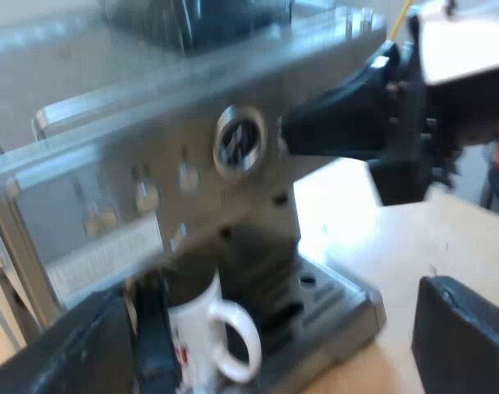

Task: Place mug into machine

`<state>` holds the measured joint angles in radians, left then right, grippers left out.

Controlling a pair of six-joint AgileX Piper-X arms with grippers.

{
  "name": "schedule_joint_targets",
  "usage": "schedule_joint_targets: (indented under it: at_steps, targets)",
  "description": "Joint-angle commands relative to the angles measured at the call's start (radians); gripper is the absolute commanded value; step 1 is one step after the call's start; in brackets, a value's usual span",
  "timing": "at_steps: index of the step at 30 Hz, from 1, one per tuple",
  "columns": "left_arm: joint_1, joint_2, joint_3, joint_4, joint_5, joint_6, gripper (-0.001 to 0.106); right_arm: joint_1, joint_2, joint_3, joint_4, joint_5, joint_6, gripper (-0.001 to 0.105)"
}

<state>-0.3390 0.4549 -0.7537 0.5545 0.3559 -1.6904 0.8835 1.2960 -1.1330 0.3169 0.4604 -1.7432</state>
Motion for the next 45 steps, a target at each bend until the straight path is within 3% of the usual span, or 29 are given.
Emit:
schedule_joint_targets:
  at_steps: [1,9,14,19,26,33,38,45]
  targets:
    - [0.003,0.005,-0.035,0.002,0.007,-0.002,0.071,-0.014,-0.052,-0.012,0.040,0.006,-0.004,0.000]
    - [0.061,0.056,-0.125,0.002,0.007,-0.002,0.071,-0.148,-0.207,-0.012,0.192,-0.021,-0.007,0.000]
    - [0.119,0.081,-0.164,0.007,0.016,-0.002,0.071,-0.307,-0.313,-0.012,0.279,-0.106,-0.013,0.000]
    - [0.243,0.118,-0.206,0.024,0.069,-0.002,0.071,-0.472,-0.390,-0.012,0.344,-0.200,-0.047,0.000]
    - [0.370,0.118,-0.222,0.090,0.069,-0.002,0.071,-0.711,-0.476,-0.012,0.455,-0.376,-0.099,0.000]
    - [0.386,0.043,-0.222,0.151,0.053,-0.002,0.071,-0.882,-0.555,-0.009,0.512,-0.443,-0.141,0.000]
    - [0.386,-0.036,-0.222,0.221,-0.007,-0.004,0.071,-0.904,-0.615,-0.009,0.549,-0.443,-0.146,0.000]
    - [0.386,-0.143,-0.222,0.263,-0.025,-0.003,0.071,-0.904,-0.715,-0.009,0.609,-0.436,-0.146,0.000]
